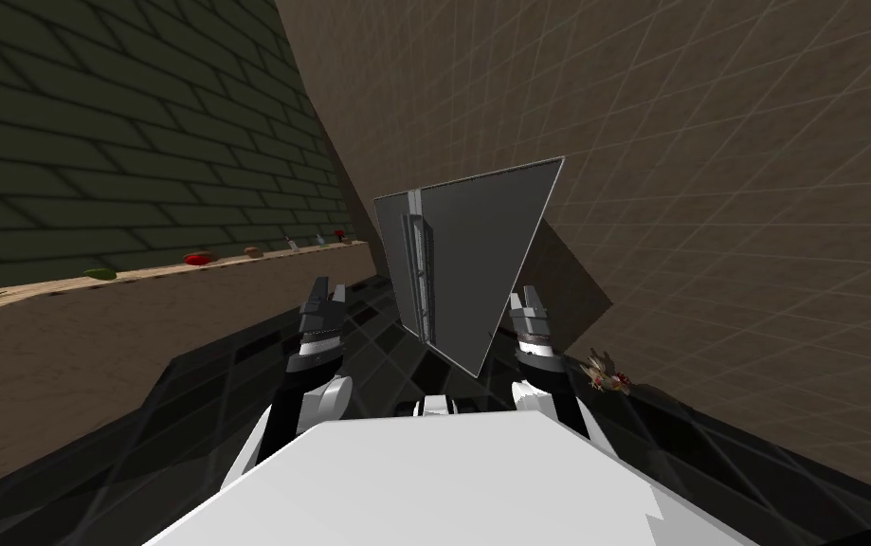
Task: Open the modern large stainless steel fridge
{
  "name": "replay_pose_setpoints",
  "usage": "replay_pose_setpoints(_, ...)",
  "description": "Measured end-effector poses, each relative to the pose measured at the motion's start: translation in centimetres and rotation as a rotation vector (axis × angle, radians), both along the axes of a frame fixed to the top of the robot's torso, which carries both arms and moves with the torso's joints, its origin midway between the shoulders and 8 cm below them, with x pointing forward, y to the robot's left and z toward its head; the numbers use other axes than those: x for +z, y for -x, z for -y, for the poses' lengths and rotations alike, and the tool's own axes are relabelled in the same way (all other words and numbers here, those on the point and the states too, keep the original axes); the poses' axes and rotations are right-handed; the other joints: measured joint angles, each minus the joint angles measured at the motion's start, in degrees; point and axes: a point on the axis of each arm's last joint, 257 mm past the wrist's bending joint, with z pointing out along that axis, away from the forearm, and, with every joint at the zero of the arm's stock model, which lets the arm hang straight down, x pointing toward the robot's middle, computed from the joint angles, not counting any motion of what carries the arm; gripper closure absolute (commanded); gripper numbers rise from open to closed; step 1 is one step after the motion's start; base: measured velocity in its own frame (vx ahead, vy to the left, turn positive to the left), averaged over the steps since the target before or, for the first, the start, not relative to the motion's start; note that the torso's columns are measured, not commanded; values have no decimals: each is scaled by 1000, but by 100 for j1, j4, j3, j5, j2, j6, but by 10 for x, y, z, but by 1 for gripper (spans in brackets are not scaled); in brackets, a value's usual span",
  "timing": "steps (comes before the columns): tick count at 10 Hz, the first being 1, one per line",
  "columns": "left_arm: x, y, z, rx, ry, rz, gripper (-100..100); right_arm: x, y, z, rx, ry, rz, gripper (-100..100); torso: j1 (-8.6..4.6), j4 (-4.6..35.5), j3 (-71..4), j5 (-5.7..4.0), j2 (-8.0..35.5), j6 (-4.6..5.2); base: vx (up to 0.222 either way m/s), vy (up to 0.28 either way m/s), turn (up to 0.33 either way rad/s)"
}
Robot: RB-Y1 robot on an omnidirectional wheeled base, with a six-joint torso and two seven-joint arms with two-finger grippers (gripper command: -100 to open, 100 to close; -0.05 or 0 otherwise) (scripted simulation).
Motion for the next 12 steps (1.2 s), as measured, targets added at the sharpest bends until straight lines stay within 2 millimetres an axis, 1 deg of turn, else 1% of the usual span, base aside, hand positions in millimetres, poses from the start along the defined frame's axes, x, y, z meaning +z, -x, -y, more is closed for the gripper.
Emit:
replay_pose_setpoints(1, 0, 0, 0, 0, 0, 0, 0, 0, 0, 0, 0, 0, 0, -100, 0, 423, -846, 0, 423, 0, 31, 21, -10)
replay_pose_setpoints(2, 0, 0, 0, 0, 0, -1, 0, 0, 0, -1, 6, 32, -7, -100, 5, 610, -1244, 1, 609, 0, 43, 55, -19)
replay_pose_setpoints(3, 0, 0, 0, 0, 0, -1, 0, 0, 0, -3, 10, 74, -15, -100, 14, 665, -1358, 4, 660, 0, 55, 81, -18)
replay_pose_setpoints(7, 0, 0, 0, 0, 0, -1, 0, 2, 2, -6, -15, 258, -47, -100, 0, 690, -1387, 0, 685, 0, 95, 105, -26)
replay_pose_setpoints(12, 0, 0, 0, 0, 0, -1, 0, 3, 5, 0, -111, 476, -84, -100, -4, 692, -1383, -1, 693, 0, 115, 132, -31)
